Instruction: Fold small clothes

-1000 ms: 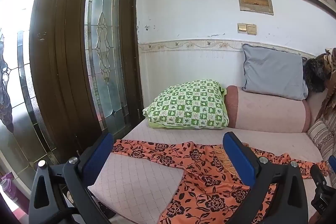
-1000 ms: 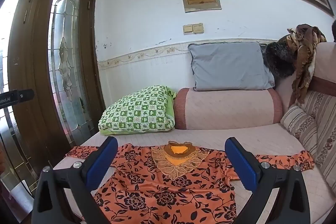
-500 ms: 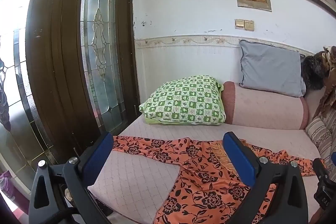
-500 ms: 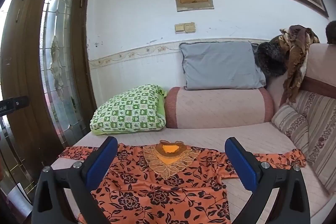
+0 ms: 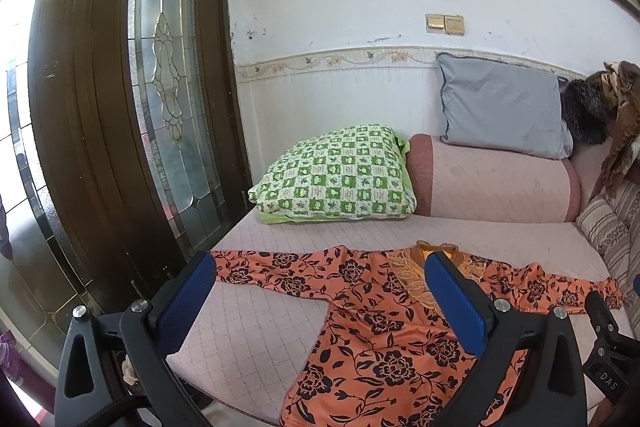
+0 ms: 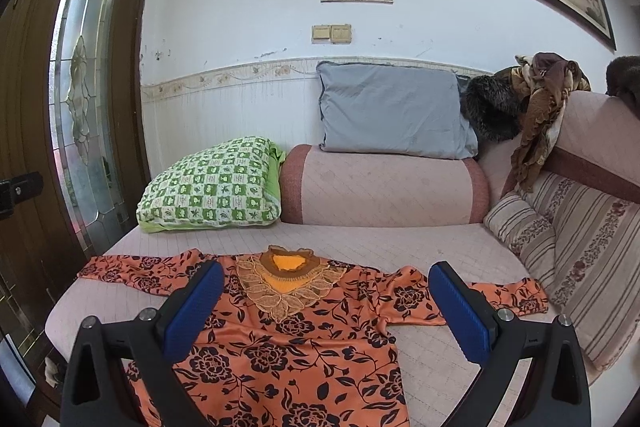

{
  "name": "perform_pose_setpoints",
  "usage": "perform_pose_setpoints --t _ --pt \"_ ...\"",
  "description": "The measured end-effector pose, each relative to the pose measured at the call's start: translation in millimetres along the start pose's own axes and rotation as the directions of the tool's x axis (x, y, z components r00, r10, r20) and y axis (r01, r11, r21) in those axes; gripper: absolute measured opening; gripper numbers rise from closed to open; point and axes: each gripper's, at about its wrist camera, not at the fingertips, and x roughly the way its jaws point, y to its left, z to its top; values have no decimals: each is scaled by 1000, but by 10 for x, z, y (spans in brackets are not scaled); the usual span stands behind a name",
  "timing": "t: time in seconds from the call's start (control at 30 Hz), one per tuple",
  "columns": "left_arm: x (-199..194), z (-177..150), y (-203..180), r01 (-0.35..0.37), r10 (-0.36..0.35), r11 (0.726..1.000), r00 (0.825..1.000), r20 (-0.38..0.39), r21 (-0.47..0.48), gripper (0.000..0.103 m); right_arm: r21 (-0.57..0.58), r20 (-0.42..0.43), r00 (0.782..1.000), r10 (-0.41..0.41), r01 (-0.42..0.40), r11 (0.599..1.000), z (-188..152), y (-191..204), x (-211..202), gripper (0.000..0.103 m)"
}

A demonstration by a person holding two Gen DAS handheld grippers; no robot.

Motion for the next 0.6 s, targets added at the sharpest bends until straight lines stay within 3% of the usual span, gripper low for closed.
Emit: perform_pose_setpoints --t 0.6 --pt "80 -113 -355 44 -41 996 998 -39 76 103 32 -87 996 -28 31 999 -60 -89 149 103"
